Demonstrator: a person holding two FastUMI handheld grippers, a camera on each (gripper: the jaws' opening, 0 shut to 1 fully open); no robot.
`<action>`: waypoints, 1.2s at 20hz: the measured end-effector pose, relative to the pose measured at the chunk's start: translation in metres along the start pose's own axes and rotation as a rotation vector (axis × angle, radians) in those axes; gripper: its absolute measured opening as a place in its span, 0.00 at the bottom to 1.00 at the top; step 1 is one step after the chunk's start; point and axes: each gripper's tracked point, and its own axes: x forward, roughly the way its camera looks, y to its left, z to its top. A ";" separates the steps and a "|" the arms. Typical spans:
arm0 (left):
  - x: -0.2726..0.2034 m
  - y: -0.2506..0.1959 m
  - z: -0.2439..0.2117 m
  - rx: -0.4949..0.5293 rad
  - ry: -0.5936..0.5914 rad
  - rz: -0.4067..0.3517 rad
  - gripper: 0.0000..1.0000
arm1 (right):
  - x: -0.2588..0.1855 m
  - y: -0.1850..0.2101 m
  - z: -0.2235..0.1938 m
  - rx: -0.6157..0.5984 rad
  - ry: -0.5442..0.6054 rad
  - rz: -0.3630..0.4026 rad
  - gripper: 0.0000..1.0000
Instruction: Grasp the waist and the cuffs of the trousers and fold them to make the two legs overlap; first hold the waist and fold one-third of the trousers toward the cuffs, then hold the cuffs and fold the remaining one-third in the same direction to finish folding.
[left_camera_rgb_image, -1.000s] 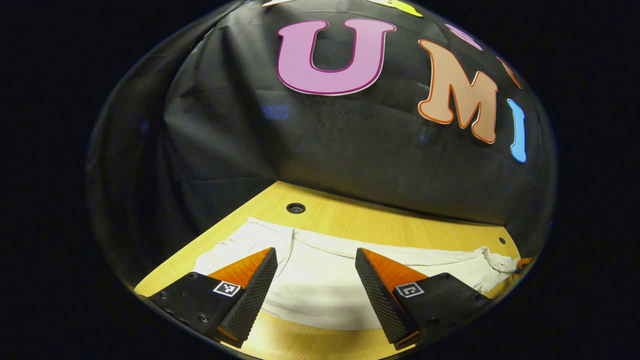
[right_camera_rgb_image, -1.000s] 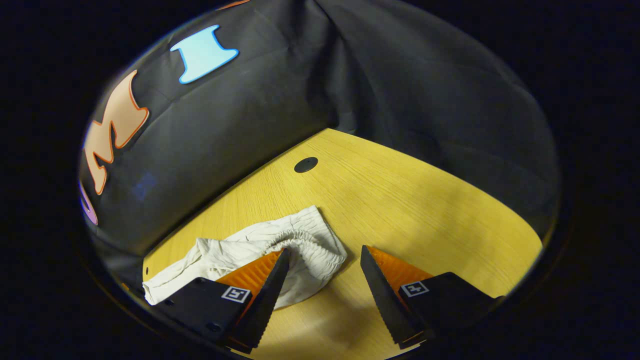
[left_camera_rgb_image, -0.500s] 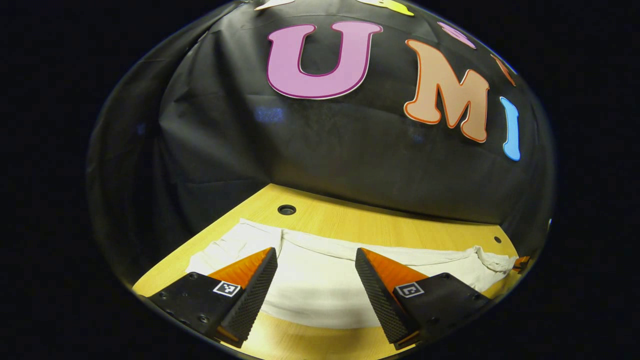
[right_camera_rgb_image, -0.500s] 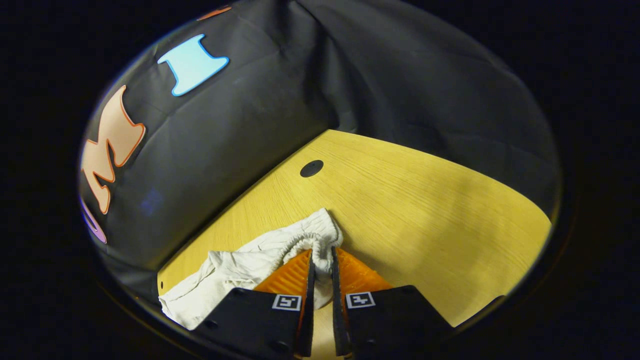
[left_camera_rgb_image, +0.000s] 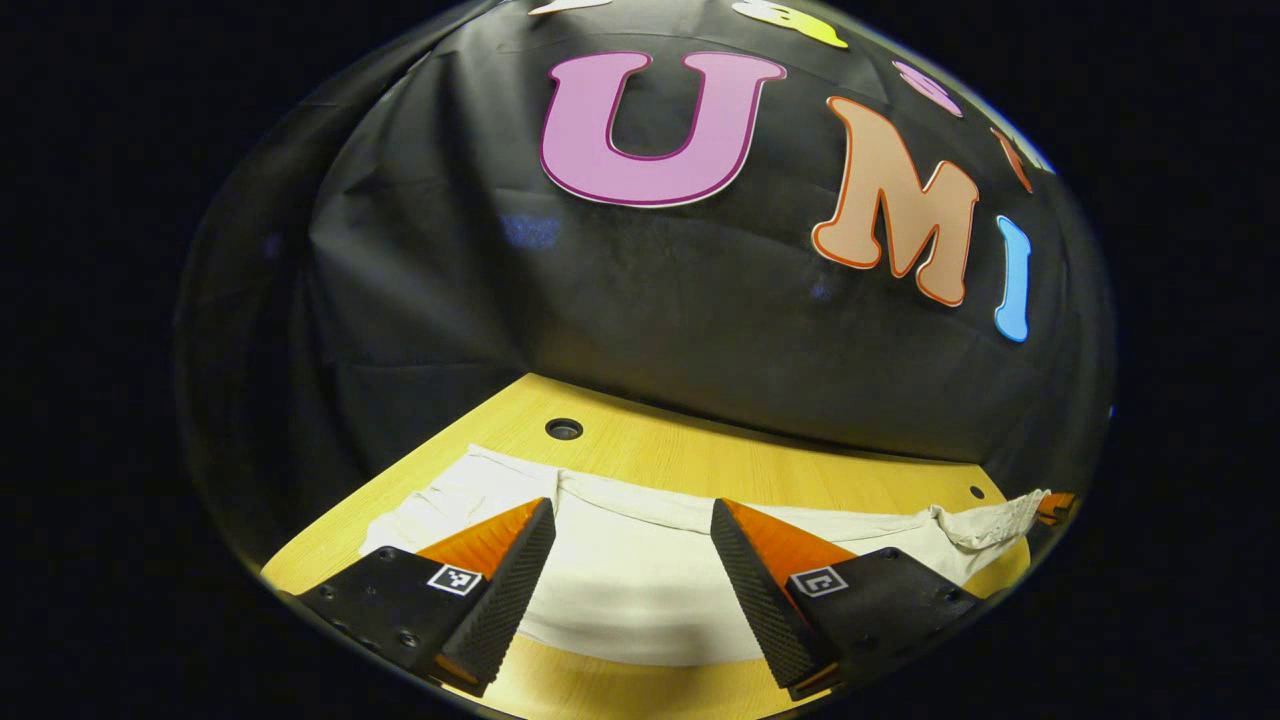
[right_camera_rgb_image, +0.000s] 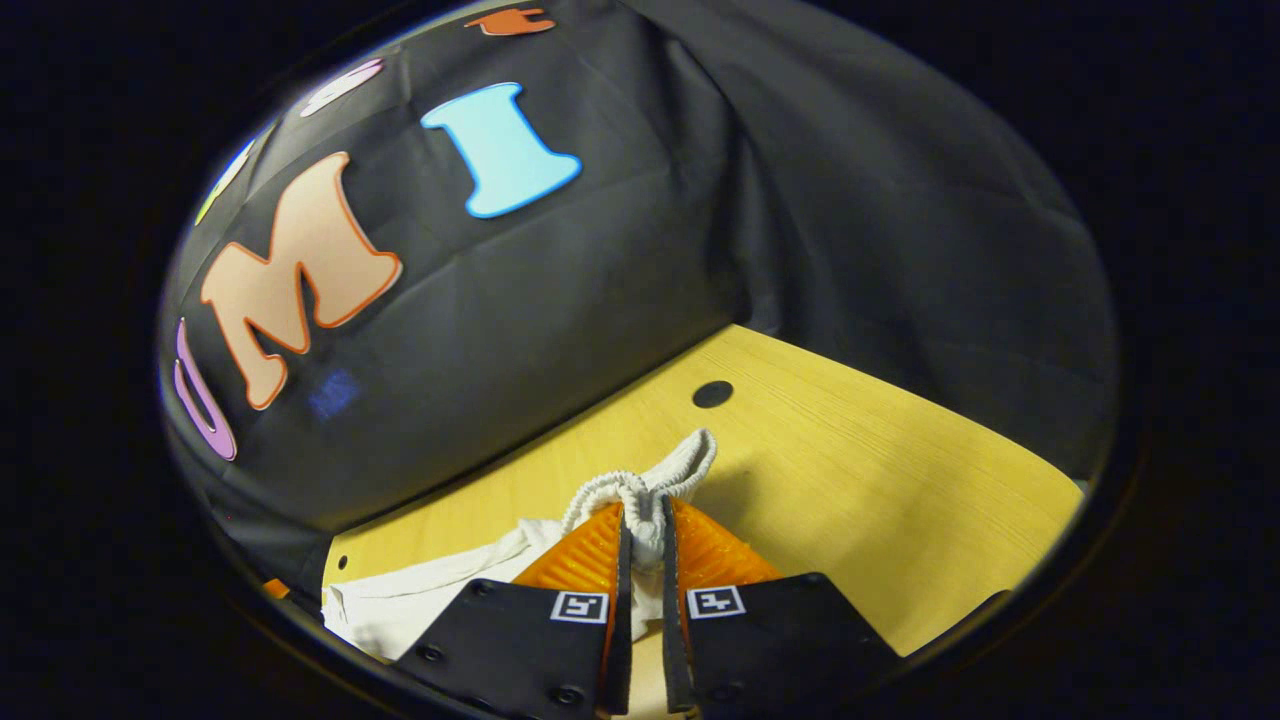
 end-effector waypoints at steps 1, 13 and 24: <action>0.000 0.002 0.001 0.002 0.000 -0.011 0.96 | -0.009 0.014 0.001 -0.011 -0.013 0.013 0.15; 0.003 0.039 0.004 0.045 0.025 -0.126 0.96 | -0.076 0.233 -0.077 -0.300 -0.010 0.245 0.14; 0.003 0.087 -0.009 0.039 0.102 -0.030 0.96 | -0.080 0.319 -0.210 -0.485 0.163 0.323 0.16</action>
